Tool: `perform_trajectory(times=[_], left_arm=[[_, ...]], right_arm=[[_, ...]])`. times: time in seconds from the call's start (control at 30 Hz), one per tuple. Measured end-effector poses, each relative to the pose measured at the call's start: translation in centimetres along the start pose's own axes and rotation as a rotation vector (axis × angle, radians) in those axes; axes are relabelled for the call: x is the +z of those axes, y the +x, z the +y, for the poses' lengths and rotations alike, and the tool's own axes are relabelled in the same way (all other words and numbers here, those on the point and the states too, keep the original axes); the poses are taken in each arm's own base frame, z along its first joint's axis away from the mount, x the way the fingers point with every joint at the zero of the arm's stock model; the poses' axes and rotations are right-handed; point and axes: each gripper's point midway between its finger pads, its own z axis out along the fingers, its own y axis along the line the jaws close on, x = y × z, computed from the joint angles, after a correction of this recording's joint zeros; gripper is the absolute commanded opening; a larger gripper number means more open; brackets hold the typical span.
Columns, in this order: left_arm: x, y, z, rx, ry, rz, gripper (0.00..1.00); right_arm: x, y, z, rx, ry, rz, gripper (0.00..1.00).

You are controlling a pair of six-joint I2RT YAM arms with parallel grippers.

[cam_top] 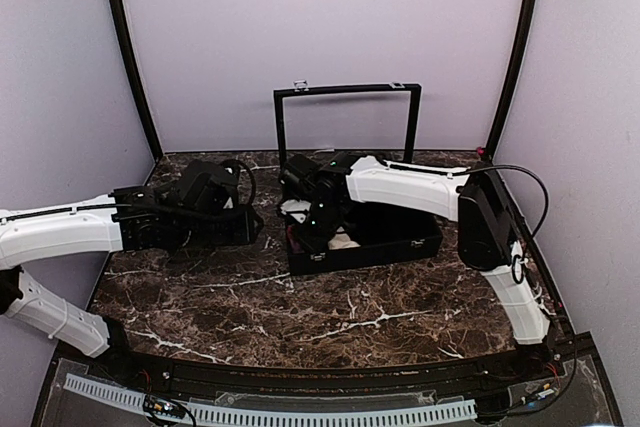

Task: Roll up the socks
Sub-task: Place the sock in the storage box, then adjust the sock in the storage box.

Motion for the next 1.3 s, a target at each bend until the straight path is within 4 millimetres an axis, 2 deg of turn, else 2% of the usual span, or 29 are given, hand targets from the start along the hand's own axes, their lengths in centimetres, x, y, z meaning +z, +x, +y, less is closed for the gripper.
perform_trajectory(times=[0.2, 0.23, 0.3, 0.47, 0.57, 0.97, 1.23, 1.3], left_arm=[[-0.1, 0.4, 0.5, 0.011, -0.005, 0.002, 0.37], [0.0, 0.6, 0.6, 0.016, -0.007, 0.006, 0.37], [0.2, 0.9, 0.7, 0.025, -0.009, 0.014, 0.37], [0.8, 1.4, 0.5, 0.045, -0.002, 0.031, 0.37], [1.3, 1.6, 0.3, 0.058, 0.002, 0.035, 0.38], [2.4, 2.0, 0.1, 0.083, -0.004, 0.044, 0.39], [2.9, 2.1, -0.1, 0.083, -0.006, 0.045, 0.39], [3.0, 2.0, -0.1, 0.082, -0.006, 0.043, 0.39]], right_arm=[[0.1, 0.2, -0.4, 0.047, -0.011, 0.02, 0.0], [0.1, 0.3, -0.5, 0.056, -0.015, 0.022, 0.03], [0.2, 0.5, -0.5, 0.065, -0.021, 0.03, 0.14], [0.6, 0.7, -1.0, 0.103, -0.036, 0.031, 0.37], [0.5, 0.5, -1.4, 0.119, -0.052, 0.016, 0.43], [-1.0, 0.4, -0.9, 0.125, -0.076, 0.011, 0.48], [-4.9, -0.4, -0.8, 0.121, -0.082, -0.05, 0.49], [-5.7, -0.8, -0.8, 0.12, -0.083, -0.069, 0.43]])
